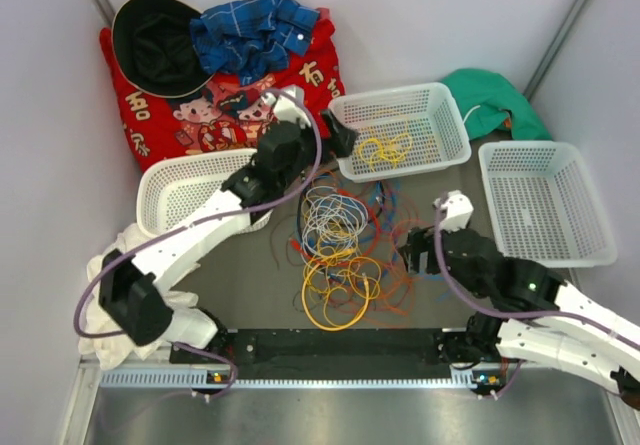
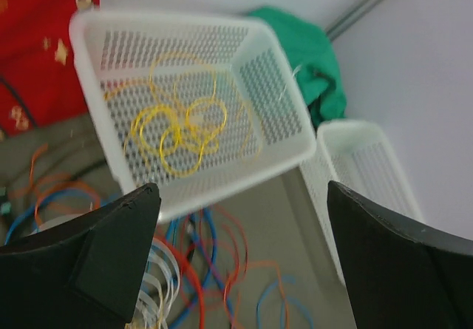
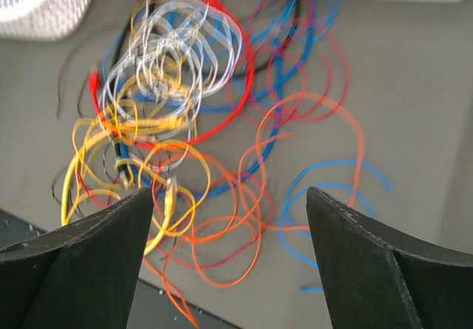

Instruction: Untangle the cables

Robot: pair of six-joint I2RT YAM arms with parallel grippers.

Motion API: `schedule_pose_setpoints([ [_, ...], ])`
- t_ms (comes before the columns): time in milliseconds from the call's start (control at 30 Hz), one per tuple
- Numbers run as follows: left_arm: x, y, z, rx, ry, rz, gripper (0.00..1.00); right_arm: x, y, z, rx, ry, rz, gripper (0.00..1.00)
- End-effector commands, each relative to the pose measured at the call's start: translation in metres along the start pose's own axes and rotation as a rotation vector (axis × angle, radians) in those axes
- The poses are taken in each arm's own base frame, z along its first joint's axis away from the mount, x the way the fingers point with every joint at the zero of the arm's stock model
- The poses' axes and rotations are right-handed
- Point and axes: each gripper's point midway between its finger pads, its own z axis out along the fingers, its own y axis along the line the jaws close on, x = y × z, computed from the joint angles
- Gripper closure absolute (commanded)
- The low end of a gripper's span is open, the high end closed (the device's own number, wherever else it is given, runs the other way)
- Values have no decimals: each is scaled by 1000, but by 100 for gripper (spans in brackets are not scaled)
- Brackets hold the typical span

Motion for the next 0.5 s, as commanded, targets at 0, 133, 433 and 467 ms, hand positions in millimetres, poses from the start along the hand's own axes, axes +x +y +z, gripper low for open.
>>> schedule_pose_setpoints([
  [0,65,15,-65,-108,167,42,1,39,30,28,-74,133,15,16],
  [133,94,23,-110,-117,199,-36,1,62,34,57,-11,203,-8,14],
  [433,97,67,-175,-236,199,-96,1,139,12,119,168,456,32,12],
  [467,97,70,-178,-244,196,-95,1,141,11,123,181,456,29,12],
])
